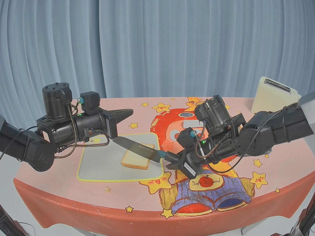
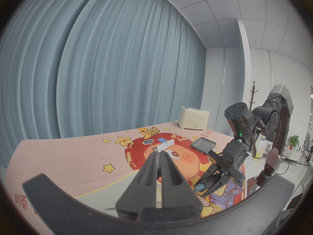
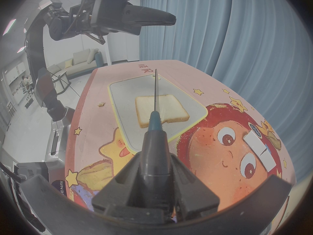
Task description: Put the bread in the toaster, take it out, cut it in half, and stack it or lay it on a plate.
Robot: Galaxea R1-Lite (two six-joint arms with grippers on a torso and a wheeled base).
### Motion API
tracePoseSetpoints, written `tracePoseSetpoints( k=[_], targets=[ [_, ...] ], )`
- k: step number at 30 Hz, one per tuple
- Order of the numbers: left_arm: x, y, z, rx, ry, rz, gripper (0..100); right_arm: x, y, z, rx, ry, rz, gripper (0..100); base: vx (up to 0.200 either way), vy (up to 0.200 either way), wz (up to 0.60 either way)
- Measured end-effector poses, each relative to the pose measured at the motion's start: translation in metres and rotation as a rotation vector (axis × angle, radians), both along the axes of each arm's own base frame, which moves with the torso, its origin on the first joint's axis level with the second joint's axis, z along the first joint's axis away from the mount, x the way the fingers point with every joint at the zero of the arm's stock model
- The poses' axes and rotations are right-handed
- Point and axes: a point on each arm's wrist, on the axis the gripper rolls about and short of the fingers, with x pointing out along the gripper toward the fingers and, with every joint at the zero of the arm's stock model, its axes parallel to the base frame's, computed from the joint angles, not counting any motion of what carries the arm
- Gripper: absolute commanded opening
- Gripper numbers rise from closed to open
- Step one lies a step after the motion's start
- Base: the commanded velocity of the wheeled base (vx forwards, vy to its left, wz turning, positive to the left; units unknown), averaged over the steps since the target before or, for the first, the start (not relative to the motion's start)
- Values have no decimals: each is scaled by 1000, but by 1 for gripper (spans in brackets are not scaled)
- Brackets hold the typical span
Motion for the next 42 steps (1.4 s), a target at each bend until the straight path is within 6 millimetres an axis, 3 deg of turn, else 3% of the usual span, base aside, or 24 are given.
tracePoseSetpoints(
  k=[10,19,42],
  targets=[
    [0,-2,-2,2,4,-5,0,2,-1,-2,-3,4,-6,0,0,0,0],
    [6,-5,-20,34,39,-12,0,1,0,1,2,-1,-2,0,0,0,0],
    [10,-10,-37,52,89,-9,0,0,2,-3,-8,5,0,0,0,0,0]
  ],
)
